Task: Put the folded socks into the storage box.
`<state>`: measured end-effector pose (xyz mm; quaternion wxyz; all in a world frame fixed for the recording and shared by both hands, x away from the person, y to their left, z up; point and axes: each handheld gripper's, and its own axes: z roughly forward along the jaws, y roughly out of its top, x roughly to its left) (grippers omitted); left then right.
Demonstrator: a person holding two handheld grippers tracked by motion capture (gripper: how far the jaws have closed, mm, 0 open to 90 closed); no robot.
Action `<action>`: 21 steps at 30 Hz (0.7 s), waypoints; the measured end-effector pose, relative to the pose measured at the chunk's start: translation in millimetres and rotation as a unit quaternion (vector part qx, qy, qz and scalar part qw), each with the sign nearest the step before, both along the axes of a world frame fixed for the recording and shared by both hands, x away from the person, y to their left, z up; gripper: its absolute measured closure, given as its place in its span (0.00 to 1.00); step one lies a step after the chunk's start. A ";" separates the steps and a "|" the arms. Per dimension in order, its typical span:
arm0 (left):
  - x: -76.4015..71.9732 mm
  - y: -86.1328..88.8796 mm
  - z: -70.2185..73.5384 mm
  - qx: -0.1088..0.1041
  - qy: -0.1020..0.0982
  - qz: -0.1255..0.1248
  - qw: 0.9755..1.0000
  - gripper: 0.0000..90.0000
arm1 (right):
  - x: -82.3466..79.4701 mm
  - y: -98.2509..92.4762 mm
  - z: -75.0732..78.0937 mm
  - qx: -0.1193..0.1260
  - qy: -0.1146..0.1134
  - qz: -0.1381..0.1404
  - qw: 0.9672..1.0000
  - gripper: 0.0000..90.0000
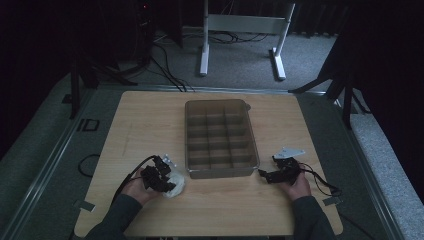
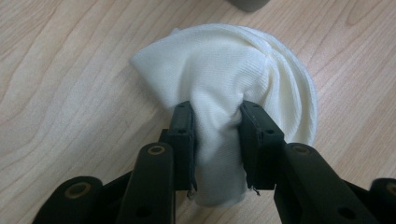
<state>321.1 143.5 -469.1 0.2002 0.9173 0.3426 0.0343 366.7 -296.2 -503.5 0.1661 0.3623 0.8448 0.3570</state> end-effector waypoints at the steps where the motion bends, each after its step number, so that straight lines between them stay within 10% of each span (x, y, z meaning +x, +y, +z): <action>1: 0.4 -0.1 0.4 0.001 0.000 -0.005 1.000 0.77 | 0.0 0.0 0.0 0.000 0.000 0.000 1.000 0.14; 21: 1.8 16.6 18.7 -0.043 -0.009 -0.019 0.999 0.78 | 0.0 0.0 0.1 0.000 0.000 0.000 1.000 0.14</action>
